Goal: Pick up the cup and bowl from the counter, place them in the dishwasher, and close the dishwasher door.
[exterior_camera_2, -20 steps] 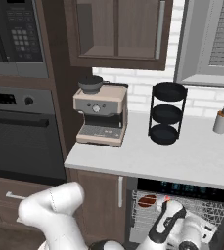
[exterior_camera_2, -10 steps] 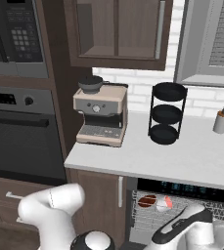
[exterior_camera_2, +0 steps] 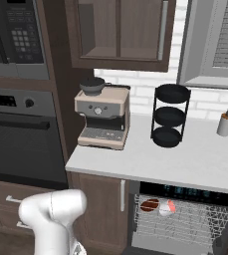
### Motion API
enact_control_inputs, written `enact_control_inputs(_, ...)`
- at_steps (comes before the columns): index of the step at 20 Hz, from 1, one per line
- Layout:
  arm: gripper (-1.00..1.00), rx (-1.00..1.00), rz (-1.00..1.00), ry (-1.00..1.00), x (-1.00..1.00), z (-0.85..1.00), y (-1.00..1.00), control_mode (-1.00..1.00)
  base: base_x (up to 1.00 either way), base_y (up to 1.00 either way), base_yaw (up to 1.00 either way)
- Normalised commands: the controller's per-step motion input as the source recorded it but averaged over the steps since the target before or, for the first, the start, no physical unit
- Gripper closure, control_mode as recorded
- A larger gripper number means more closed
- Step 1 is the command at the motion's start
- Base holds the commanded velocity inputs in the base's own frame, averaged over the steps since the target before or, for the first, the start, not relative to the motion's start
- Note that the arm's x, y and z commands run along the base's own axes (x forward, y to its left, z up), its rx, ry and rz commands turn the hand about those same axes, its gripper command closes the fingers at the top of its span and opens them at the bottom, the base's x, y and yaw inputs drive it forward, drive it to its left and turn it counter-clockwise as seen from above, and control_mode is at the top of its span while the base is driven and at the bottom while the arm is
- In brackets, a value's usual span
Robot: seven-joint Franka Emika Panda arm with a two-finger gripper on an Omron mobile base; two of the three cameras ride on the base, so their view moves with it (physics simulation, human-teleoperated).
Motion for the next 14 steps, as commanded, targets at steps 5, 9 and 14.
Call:
enact_control_inputs(5, -1.00, -0.08, 0.15, -0.37, -1.00, -1.00, 0.18, -1.00, 0.00, 0.00, 0.00)
enact_control_inputs(9, -1.00, -0.19, 0.28, -0.26, -1.00, -1.00, 0.48, -1.00, 0.00, 0.00, 0.00)
enact_control_inputs(14, -1.00, -0.28, 0.38, -0.03, -0.21, -1.00, 0.41, -1.00, 0.00, 0.00, 0.00)
